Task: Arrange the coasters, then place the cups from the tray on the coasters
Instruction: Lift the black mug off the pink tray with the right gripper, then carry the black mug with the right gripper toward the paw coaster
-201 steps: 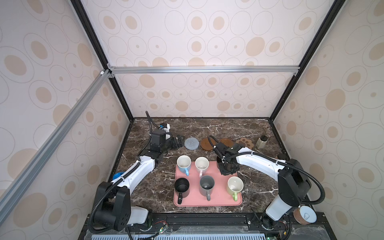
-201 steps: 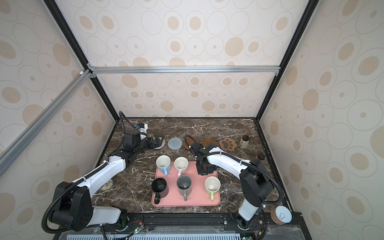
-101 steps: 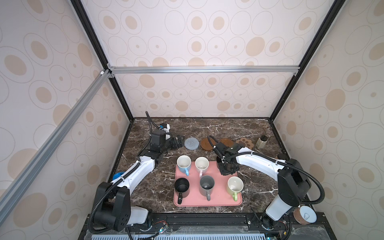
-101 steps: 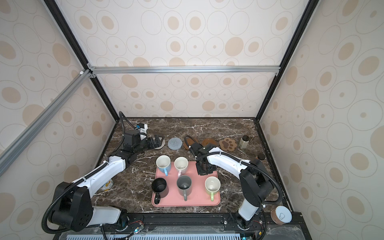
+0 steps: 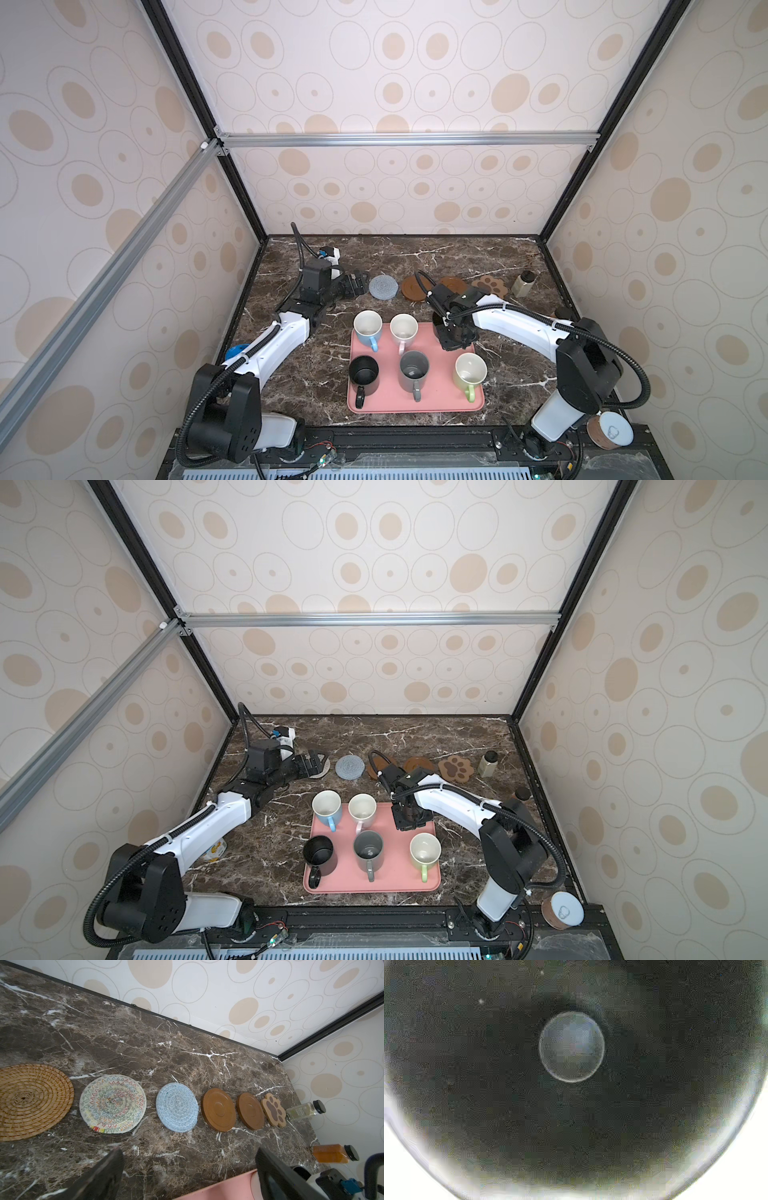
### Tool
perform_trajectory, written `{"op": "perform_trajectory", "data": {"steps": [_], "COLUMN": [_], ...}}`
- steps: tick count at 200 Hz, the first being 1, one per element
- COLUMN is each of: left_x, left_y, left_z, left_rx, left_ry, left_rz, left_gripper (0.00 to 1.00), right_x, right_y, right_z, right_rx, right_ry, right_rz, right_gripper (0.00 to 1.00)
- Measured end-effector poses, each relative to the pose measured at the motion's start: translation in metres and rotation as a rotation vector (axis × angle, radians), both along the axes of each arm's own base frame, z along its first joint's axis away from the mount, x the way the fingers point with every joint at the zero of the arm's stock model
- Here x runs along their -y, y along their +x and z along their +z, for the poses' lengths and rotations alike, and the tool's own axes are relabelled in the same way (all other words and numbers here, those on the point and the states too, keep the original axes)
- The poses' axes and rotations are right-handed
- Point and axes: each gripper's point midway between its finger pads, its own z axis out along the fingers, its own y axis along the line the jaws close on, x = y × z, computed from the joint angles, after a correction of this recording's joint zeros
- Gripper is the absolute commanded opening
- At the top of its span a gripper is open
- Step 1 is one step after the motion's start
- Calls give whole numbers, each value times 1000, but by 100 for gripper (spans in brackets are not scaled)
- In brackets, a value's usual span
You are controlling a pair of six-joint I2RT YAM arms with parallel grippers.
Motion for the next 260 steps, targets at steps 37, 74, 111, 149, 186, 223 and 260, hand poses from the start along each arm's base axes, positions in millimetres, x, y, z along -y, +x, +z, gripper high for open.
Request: {"op": "perform_trajectory", "data": {"steps": [37,74,111,149,186,223,260], "left_x": [0,0,-1,-1,-1,-2,-3], "left_y": [0,0,-1,-1,-2,-2,-1], "left_z": [0,2,4,5,4,4,4], "left_rx": [0,4,11,13,11,12,12], "left_ry": [0,0,-1,-2,0,1,4], "left_rz": [0,0,3,3,4,7,12], "left_gripper": [100,100,100,100,100,100,100], "right_x": [-2,-3,-4,0,7,15,30], "right_y": [2,4,5,7,13,22,35], "right_z": [6,13,17,21,24,28,34], "right_rx": [21,45,56,63,70,75,83], "right_ry": [19,40,50,59,62,67,73], "right_rz": [3,2,1,-5,-17,-28,-55], "right_gripper": [8,8,7,7,7,7,7]}}
